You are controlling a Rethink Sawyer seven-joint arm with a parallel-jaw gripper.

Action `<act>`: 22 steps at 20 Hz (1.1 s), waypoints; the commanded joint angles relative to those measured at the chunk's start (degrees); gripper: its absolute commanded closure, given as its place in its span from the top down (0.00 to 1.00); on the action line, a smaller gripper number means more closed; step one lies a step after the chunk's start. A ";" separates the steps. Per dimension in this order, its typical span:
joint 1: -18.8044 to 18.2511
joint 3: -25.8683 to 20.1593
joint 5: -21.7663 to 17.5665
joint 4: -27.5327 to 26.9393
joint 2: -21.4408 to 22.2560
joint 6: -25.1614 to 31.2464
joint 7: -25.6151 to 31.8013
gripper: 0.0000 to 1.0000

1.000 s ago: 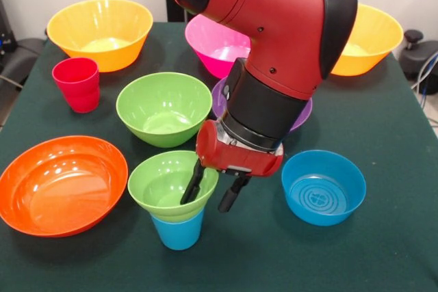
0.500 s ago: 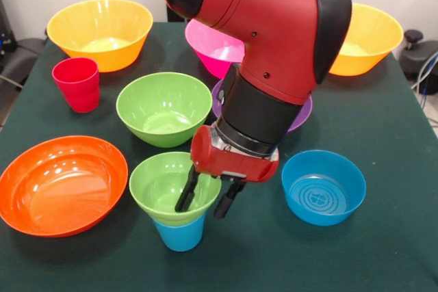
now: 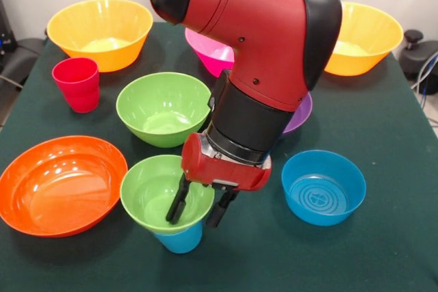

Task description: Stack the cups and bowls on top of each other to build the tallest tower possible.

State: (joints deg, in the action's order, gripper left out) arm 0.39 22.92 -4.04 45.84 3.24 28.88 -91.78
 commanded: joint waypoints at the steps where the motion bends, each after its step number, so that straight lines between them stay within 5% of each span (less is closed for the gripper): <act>1: -1.02 -8.41 -3.97 0.38 -1.55 7.15 9.42 1.00; 22: 1.25 -8.15 -3.40 10.41 3.98 6.66 5.36 1.00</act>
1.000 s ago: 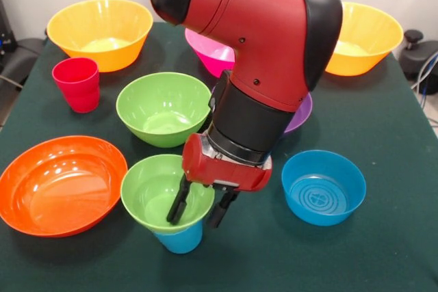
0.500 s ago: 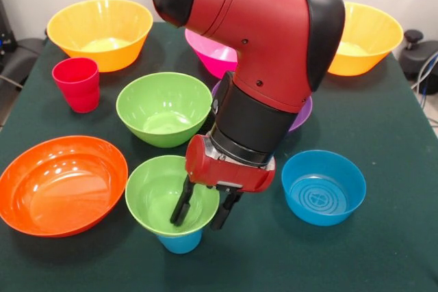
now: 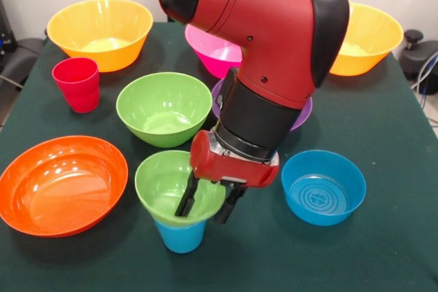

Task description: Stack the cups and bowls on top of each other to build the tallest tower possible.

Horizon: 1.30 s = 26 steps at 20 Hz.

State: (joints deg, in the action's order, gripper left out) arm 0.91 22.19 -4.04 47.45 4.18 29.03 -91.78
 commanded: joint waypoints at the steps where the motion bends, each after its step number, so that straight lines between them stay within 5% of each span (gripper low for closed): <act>1: 0.63 -7.57 -3.50 9.76 3.67 6.41 5.54 1.00; 9: -0.79 -9.43 -4.27 13.80 6.55 6.20 7.51 1.00; 26: -3.42 -15.97 -2.06 7.32 6.12 14.88 11.68 1.00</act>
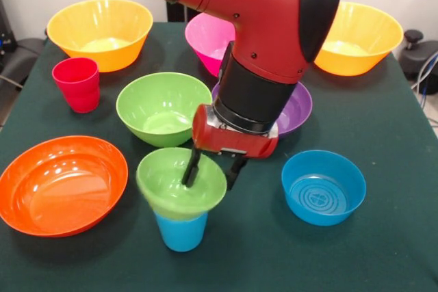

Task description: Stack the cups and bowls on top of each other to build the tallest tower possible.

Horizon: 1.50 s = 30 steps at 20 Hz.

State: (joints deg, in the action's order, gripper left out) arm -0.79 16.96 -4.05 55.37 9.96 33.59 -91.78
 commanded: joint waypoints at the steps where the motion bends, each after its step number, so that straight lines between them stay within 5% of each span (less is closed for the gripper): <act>1: -1.98 -11.58 -1.76 -0.83 0.47 10.95 11.72 1.00; 18: -8.14 -18.99 -3.89 2.10 6.41 17.28 16.90 1.00; 30: -8.73 -20.09 -7.92 -13.18 0.91 20.97 19.60 1.00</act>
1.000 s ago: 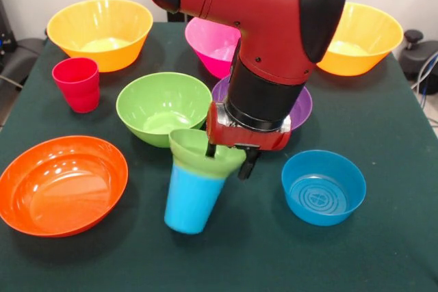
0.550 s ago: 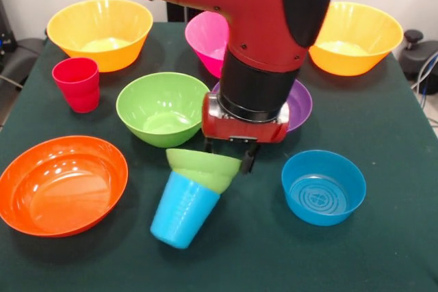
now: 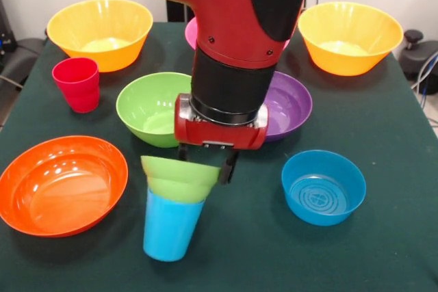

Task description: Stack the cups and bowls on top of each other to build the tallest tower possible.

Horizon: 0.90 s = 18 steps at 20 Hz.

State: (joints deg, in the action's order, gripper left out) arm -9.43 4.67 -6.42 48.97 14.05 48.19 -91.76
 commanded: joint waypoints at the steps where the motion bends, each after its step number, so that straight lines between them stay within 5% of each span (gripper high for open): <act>1: -0.10 -7.91 -6.08 -7.30 -3.61 5.63 19.67 1.00; 18: 0.58 -7.24 -9.61 -15.38 -7.80 6.11 18.25 1.00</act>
State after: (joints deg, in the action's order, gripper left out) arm -9.58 2.54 -10.87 36.23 9.88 48.20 -91.76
